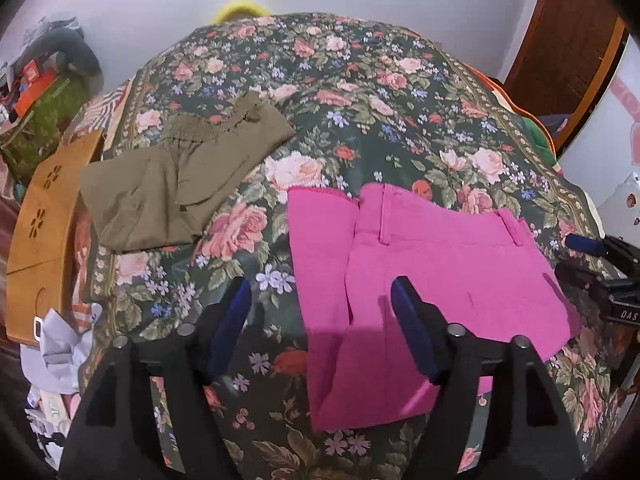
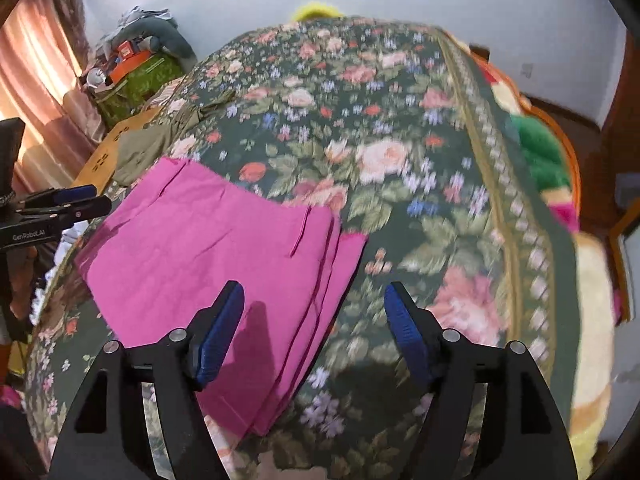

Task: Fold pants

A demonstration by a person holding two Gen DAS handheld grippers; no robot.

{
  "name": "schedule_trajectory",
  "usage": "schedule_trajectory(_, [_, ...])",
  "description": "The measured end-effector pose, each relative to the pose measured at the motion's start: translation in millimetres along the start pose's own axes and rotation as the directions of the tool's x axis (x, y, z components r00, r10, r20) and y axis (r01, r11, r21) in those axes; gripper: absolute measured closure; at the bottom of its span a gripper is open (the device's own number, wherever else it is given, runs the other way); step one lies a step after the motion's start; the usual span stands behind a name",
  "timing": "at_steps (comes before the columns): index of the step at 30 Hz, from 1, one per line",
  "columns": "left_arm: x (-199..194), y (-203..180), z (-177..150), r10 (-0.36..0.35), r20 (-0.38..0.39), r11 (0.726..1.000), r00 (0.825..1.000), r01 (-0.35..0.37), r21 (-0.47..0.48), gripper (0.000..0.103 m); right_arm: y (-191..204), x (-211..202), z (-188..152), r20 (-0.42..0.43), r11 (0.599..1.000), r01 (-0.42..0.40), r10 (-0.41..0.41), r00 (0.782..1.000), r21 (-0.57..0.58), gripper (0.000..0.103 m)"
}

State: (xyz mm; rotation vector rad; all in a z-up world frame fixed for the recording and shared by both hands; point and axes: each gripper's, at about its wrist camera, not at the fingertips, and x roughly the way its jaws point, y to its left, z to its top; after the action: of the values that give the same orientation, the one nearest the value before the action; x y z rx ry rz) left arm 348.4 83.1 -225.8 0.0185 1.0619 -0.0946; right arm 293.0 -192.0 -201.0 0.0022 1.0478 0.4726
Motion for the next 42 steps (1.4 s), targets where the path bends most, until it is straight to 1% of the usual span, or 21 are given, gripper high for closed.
schedule_trajectory(3, [11.7, -2.7, -1.1, -0.008, -0.038, 1.0, 0.999, 0.008, -0.003, 0.03, -1.0, 12.1, -5.4, -0.047, 0.999, -0.026, 0.028, 0.999, 0.029, 0.034])
schedule_trajectory(5, [19.6, -5.0, -1.7, -0.026, -0.06, 1.0, 0.998, 0.026, -0.004, 0.03, -3.4, 17.3, -7.2, -0.068, 0.997, -0.047, 0.051, 0.996, 0.056, 0.034])
schedule_trajectory(8, [31.2, -9.4, -1.5, -0.044, -0.09, 0.999, 0.995, 0.045, 0.012, 0.03, -9.6, 23.4, -6.6, -0.08, 0.988, -0.1, 0.11, 0.991, 0.115, 0.034])
schedule_trajectory(10, [37.6, -10.1, -0.4, -0.056, -0.103, 0.998, 0.993, 0.057, 0.009, 0.03, -11.8, 28.2, -4.4, -0.086, 0.984, -0.12, 0.131, 0.988, 0.129, 0.034])
schedule_trajectory(15, [50.3, -2.4, 5.2, -0.139, -0.129, 0.99, 0.982, 0.133, -0.057, 0.03, -6.2, 37.0, -2.5, -0.103, 0.985, -0.13, 0.142, 0.985, 0.115, 0.034])
schedule_trajectory(16, [52.7, -1.0, 5.8, -0.153, -0.132, 0.987, 0.979, 0.145, -0.067, 0.032, -4.9, 39.0, -2.1, -0.105, 0.984, -0.135, 0.147, 0.984, 0.115, 0.034])
schedule_trajectory(17, [53.2, -1.1, 6.9, -0.166, -0.13, 0.985, 0.977, 0.159, -0.068, 0.035, -5.5, 39.8, -1.7, -0.106, 0.983, -0.138, 0.151, 0.983, 0.118, 0.035])
schedule_trajectory(18, [53.6, -1.8, 7.3, -0.185, -0.13, 0.982, 0.974, 0.178, -0.063, 0.045, -6.3, 40.5, -1.2, -0.106, 0.982, -0.144, 0.157, 0.982, 0.122, 0.04])
schedule_trajectory(19, [53.1, -3.3, 7.5, -0.196, -0.129, 0.98, 0.972, 0.19, -0.058, 0.052, -6.2, 42.1, -0.7, -0.108, 0.98, -0.149, 0.163, 0.981, 0.129, 0.046])
schedule_trajectory(20, [52.7, -4.3, 8.4, -0.198, -0.13, 0.98, 0.972, 0.192, -0.056, 0.055, -6.5, 42.8, 0.1, -0.109, 0.98, -0.15, 0.165, 0.98, 0.13, 0.05])
schedule_trajectory(21, [51.9, -5.5, 8.4, -0.208, -0.127, 0.978, 0.97, 0.202, -0.054, 0.064, -5.4, 44.1, 0.6, -0.112, 0.98, -0.153, 0.168, 0.979, 0.129, 0.057])
schedule_trajectory(22, [51.0, -6.7, 8.2, -0.21, -0.123, 0.977, 0.97, 0.205, -0.051, 0.068, -4.7, 44.7, 0.8, -0.114, 0.98, -0.153, 0.168, 0.979, 0.13, 0.061])
schedule_trajectory(23, [50.4, -7.0, 8.1, -0.205, -0.12, 0.978, 0.971, 0.201, -0.049, 0.07, -4.3, 45.7, 1.7, -0.117, 0.98, -0.153, 0.168, 0.979, 0.129, 0.063])
schedule_trajectory(25, [47.4, -7.6, 8.0, -0.201, -0.107, 0.979, 0.974, 0.197, -0.051, 0.077, -1.3, 45.8, 3.2, -0.119, 0.982, -0.147, 0.161, 0.98, 0.115, 0.074])
schedule_trajectory(26, [46.3, -7.7, 8.2, -0.197, -0.103, 0.98, 0.975, 0.193, -0.052, 0.079, -0.8, 45.6, 4.3, -0.117, 0.984, -0.142, 0.155, 0.981, 0.111, 0.076])
schedule_trajectory(28, [41.0, -9.1, 8.6, -0.181, -0.087, 0.983, 0.98, 0.178, -0.043, 0.084, 0.1, 43.2, 6.5, -0.104, 0.986, -0.132, 0.143, 0.984, 0.099, 0.086])
schedule_trajectory(30, [32.3, -11.5, 9.2, -0.156, -0.064, 0.988, 0.986, 0.155, -0.021, 0.086, -0.9, 39.0, 10.3, -0.09, 0.985, -0.139, 0.148, 0.985, 0.099, 0.09])
schedule_trajectory(33, [17.7, -13.6, 11.5, -0.129, -0.019, 0.992, 0.991, 0.129, 0.009, 0.089, 0.5, 31.5, 19.9, -0.063, 0.984, -0.152, 0.159, 0.985, 0.094, 0.091])
schedule_trajectory(37, [-7.1, -11.0, 19.1, -0.077, 0.055, 0.996, 0.996, 0.075, 0.042, 0.091, 13.9, 13.6, 40.2, -0.004, 0.987, -0.155, 0.155, 0.988, 0.039, 0.092])
schedule_trajectory(42, [-41.2, 9.8, 39.7, -0.031, 0.154, 0.999, 0.988, 0.026, 0.033, 0.091, 44.2, -11.2, 76.4, 0.094, 0.988, -0.132, 0.139, 0.986, -0.074, 0.092])
